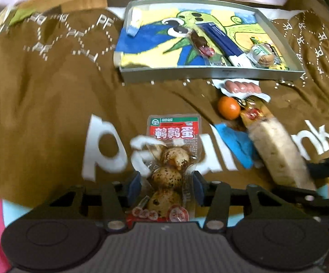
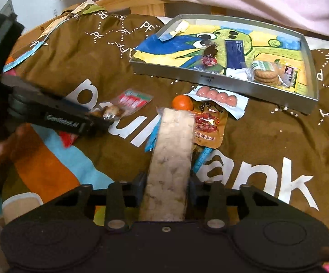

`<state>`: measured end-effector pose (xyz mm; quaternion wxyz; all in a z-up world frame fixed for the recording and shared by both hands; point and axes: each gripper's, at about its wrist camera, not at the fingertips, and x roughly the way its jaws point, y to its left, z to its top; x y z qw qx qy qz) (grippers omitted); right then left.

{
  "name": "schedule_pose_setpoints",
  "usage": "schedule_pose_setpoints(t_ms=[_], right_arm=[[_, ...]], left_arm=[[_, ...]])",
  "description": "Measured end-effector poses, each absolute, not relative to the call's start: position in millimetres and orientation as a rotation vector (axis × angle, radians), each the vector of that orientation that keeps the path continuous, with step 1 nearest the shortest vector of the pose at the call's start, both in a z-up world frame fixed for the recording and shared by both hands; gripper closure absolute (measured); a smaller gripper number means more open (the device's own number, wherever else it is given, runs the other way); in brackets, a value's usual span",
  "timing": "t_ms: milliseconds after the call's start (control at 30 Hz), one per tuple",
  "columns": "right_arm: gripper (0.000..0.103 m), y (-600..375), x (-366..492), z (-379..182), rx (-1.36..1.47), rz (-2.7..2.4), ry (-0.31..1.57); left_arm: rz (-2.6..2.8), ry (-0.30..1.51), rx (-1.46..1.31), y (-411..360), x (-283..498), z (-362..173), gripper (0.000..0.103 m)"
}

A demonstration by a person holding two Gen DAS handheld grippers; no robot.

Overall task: Organize snacks
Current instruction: 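Lift both held packs and carry them over the tray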

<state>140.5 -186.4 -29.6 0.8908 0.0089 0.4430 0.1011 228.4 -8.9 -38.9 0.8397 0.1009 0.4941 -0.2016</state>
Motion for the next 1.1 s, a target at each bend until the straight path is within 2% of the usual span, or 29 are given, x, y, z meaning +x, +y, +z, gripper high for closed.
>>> schedule_pose_setpoints(t_ms=[367, 633, 1100], right_arm=[[0.065, -187, 115, -24, 0.000, 0.177, 0.846], [0.065, -207, 86, -10, 0.080, 0.120, 0.727], [0.065, -217, 37, 5, 0.163, 0.106, 0.626]], left_arm=[[-0.389, 1.085, 0.063, -9, 189, -30, 0.052], [-0.342, 1.076, 0.023, -20, 159, -26, 0.053], [-0.283, 1.073, -0.067, -20, 117, -18, 0.053]])
